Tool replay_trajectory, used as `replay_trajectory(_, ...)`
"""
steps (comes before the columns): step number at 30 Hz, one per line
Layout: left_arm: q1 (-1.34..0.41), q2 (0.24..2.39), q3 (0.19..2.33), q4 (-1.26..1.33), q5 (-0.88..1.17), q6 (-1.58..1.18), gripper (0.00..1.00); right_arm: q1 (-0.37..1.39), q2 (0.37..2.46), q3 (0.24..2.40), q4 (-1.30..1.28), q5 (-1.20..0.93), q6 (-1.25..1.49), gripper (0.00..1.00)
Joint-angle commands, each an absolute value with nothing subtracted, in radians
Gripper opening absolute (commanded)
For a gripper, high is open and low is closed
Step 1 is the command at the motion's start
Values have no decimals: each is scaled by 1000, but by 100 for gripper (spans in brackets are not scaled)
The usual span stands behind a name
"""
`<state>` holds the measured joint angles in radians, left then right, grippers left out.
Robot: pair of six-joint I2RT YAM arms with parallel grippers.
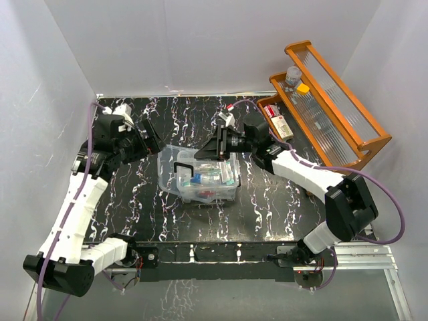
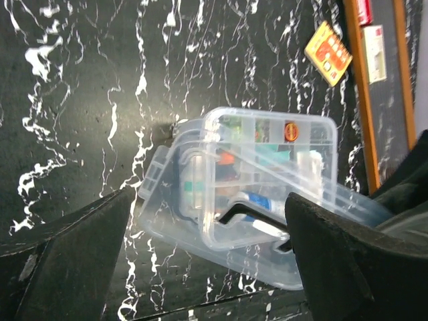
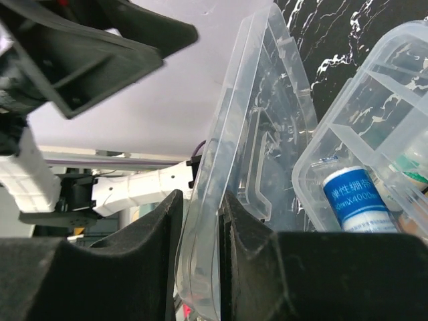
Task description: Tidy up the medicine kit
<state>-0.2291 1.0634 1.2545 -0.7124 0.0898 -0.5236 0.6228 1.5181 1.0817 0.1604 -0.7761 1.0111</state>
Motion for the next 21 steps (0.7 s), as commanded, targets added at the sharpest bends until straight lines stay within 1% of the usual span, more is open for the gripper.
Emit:
replay_trajectory(1,-229,1049,1174,-670,163,-511,98,546,1484,1040,379,-969,1142,18)
replay_trajectory(4,-227,1057,1129,-657,175,-508,98,507,1493,1010,503,-1020,1227,19)
replay_trajectory(10,-228,1062,1062,-608,199,-476,99,429,1511,1001,539,-1062,1271,19)
replay_trajectory(13,-228,1057,1016,-551,254,-454,99,391,1524,992,553,-1082,1287,19)
replay_trajectory(21,-227,1074,922,-412,346,-458,97,353,1583,964,658,-1119,1367,19)
